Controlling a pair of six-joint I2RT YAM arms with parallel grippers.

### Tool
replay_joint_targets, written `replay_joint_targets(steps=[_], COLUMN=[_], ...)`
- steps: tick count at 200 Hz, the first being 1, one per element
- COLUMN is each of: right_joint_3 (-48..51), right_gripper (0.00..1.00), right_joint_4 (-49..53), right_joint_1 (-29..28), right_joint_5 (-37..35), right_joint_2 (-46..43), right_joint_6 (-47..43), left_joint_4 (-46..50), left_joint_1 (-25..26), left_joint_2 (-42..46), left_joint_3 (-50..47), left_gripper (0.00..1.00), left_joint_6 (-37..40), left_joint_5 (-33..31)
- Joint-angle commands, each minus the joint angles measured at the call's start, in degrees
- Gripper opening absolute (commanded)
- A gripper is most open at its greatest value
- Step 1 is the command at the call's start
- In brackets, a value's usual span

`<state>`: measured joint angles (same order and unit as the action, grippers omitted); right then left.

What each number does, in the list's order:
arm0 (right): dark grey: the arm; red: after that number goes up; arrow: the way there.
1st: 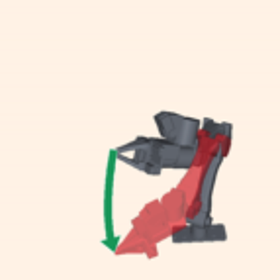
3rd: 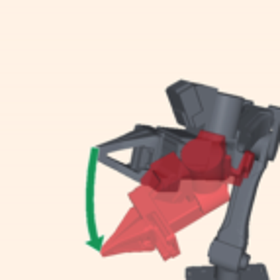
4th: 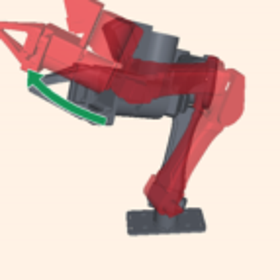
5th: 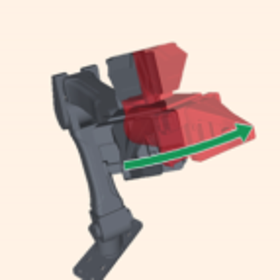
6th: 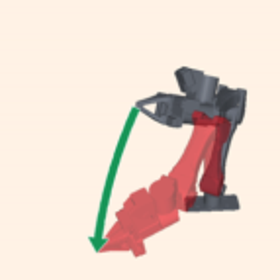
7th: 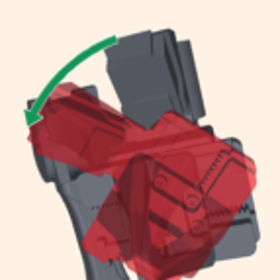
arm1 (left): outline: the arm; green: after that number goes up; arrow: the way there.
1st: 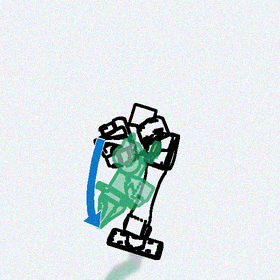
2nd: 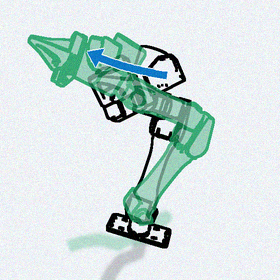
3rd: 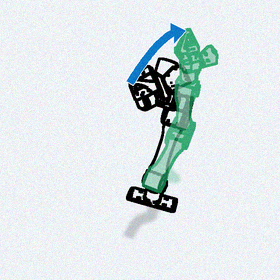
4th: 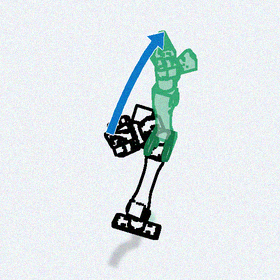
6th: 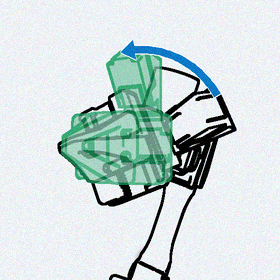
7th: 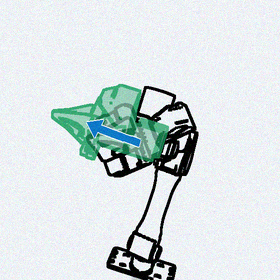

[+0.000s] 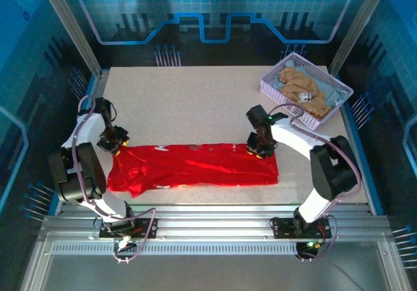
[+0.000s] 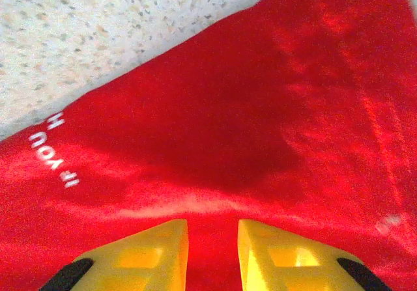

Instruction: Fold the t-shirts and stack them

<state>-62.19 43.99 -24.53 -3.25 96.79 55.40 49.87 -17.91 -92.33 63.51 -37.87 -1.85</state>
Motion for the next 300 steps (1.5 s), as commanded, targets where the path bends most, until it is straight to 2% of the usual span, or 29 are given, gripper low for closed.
replay_joint_targets(steps=[1, 24, 43, 57, 79, 128, 144, 158, 176, 193, 216, 227, 247, 263, 271, 300], right_joint_3=[-2.7, -6.1, -8.4, -10.2, -13.5, -24.6, -29.5, -34.0, -35.3, -33.9, -31.1, -29.8, -27.9, -26.3, -25.8, -25.3], right_gripper=[0.27, 0.29, 0.29, 0.29, 0.29, 0.29, 0.29, 0.30, 0.34, 0.43, 0.50, 0.50, 0.49, 0.49, 0.50, 0.50], right_joint_4=[2.0, 5.5, 7.3, 8.9, 10.7, 13.8, 13.1, 13.9, 12.6, 10.4, 7.9, 6.2, 1.8, -2.2, -3.3, -4.2], right_joint_1=[1.6, 3.4, 5.3, 6.9, 9.3, 13.0, 13.7, 13.3, 12.5, 10.9, 7.8, 6.2, 3.3, 1.6, 0.6, -1.5], right_joint_5=[-0.5, -0.8, -1.3, -1.6, -0.8, -2.5, -2.0, -3.4, -4.2, -5.1, -4.9, -1.8, 6.8, 15.0, 17.5, 19.9], right_joint_2=[4.8, 10.2, 12.6, 14.4, 18.0, 24.9, 27.8, 29.3, 26.5, 21.0, 14.3, 12.0, 9.3, 7.9, 7.3, 5.3], right_joint_6=[-1.7, -2.2, -1.8, -1.6, -2.1, -4.7, -8.0, -11.0, -13.4, -14.8, -16.5, -17.2, -18.8, -19.0, -19.1, -18.6], left_joint_4=[-1.7, -1.9, -1.9, -2.0, -3.3, -3.3, -3.7, -3.5, -3.1, -3.7, -5.2, -5.6, -6.2, -6.4, -5.3, -4.8], left_joint_1=[-1.5, -2.1, -2.4, -2.6, -2.7, -2.7, -2.3, -1.5, 0.1, 2.2, 8.2, 11.7, 16.3, 16.8, 17.1, 17.5], left_joint_2=[-3.4, -8.4, -11.4, -12.9, -14.9, -21.6, -22.5, -20.9, -15.7, -8.8, -2.1, -1.4, -2.3, -4.1, -5.0, -5.8], left_joint_3=[1.4, 2.0, 2.6, 3.4, 5.3, 13.8, 16.2, 17.6, 17.5, 15.0, 9.7, 7.7, 4.5, 2.9, 2.9, 1.0], left_gripper=[0.39, 0.29, 0.20, 0.18, 0.19, 0.20, 0.25, 0.30, 0.44, 0.48, 0.50, 0.51, 0.48, 0.46, 0.45, 0.43], left_joint_6=[3.8, 4.4, 4.6, 4.6, 4.6, 5.6, 6.0, 6.1, 6.0, 6.0, 6.7, 7.6, 9.9, 11.1, 12.3, 15.2], left_joint_5=[3.8, 2.2, -1.6, -3.6, -2.7, 4.3, 7.3, 6.7, 3.6, 2.8, 6.8, 9.6, 9.8, 11.7, 10.6, 10.7])
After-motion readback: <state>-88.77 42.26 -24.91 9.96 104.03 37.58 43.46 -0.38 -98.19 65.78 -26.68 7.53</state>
